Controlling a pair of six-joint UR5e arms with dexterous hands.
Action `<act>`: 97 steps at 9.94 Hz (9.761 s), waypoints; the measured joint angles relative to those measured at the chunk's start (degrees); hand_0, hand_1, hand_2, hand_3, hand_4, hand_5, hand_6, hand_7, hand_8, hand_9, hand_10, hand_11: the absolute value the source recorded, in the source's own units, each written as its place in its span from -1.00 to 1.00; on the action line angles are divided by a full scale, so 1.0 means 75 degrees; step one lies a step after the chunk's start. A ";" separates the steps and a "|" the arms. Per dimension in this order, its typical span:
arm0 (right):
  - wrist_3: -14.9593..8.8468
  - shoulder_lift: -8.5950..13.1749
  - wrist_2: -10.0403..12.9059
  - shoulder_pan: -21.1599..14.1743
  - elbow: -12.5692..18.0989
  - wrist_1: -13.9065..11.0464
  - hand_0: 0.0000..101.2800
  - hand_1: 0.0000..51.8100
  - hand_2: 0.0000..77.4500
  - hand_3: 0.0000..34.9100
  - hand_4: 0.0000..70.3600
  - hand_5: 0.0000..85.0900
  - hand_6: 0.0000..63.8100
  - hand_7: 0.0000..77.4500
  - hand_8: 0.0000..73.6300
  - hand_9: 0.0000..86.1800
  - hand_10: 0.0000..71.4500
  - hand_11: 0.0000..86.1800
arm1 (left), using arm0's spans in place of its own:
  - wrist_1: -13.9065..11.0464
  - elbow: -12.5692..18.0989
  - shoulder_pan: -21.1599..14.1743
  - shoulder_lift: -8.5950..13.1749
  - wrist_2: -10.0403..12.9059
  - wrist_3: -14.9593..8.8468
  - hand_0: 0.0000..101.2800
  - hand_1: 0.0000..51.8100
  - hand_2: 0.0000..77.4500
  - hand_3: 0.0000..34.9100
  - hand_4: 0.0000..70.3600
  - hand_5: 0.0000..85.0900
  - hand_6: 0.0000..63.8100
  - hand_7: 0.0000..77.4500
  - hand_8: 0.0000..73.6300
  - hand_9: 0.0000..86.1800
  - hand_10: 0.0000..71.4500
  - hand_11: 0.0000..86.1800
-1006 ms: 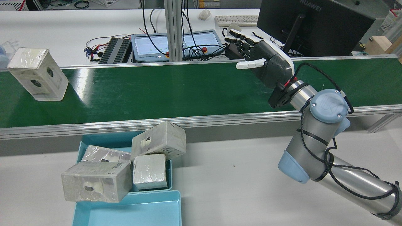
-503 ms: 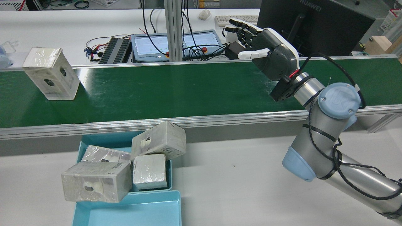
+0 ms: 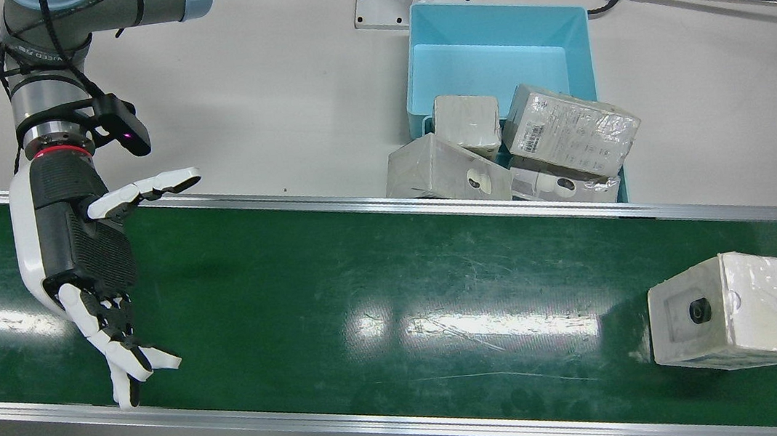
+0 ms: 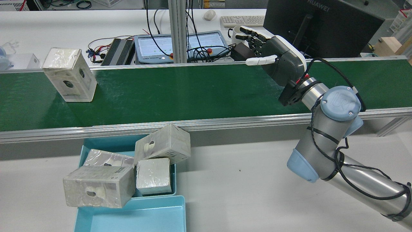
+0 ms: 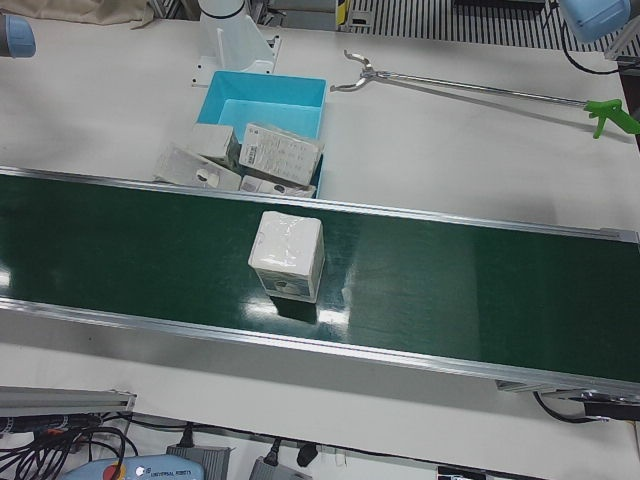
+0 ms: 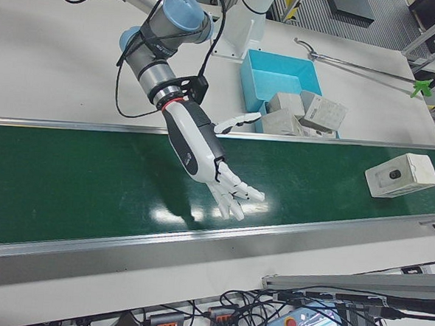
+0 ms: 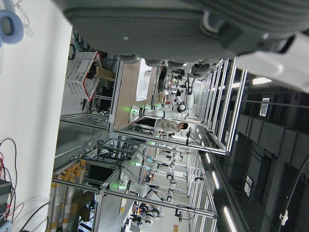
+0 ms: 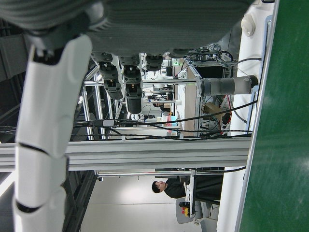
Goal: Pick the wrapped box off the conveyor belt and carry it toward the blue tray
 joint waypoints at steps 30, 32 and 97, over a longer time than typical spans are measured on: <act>-0.0733 0.0746 0.0854 -0.0555 -0.1022 0.0041 -0.07 -0.49 -0.66 -1.00 -0.77 -0.77 -0.85 -0.61 -0.99 -0.95 -1.00 -0.97 | 0.0000 0.0000 0.0000 0.0000 0.0000 0.0000 -1.00 -1.00 -0.99 -1.00 -1.00 -0.97 -0.98 -0.99 -0.99 -0.99 -0.98 -0.99; -0.0708 0.0763 0.0870 -0.0567 -0.0993 0.0021 -0.07 -0.47 -0.69 -0.99 -0.75 -0.74 -0.85 -0.56 -0.91 -0.94 -1.00 -0.97 | 0.0000 0.0000 0.0000 0.0000 0.0000 0.0000 -1.00 -1.00 -0.99 -1.00 -1.00 -0.97 -0.98 -0.99 -0.99 -1.00 -0.98 -0.99; -0.1309 0.0172 0.1333 -0.1927 0.2089 -0.1272 -0.01 -0.41 -0.83 -1.00 -0.55 -0.50 -0.59 -0.14 -0.82 -0.76 -1.00 -0.97 | 0.0000 0.0000 0.0000 0.0000 0.0000 0.0000 -1.00 -1.00 -0.99 -1.00 -1.00 -0.97 -0.98 -0.99 -0.99 -1.00 -1.00 -0.99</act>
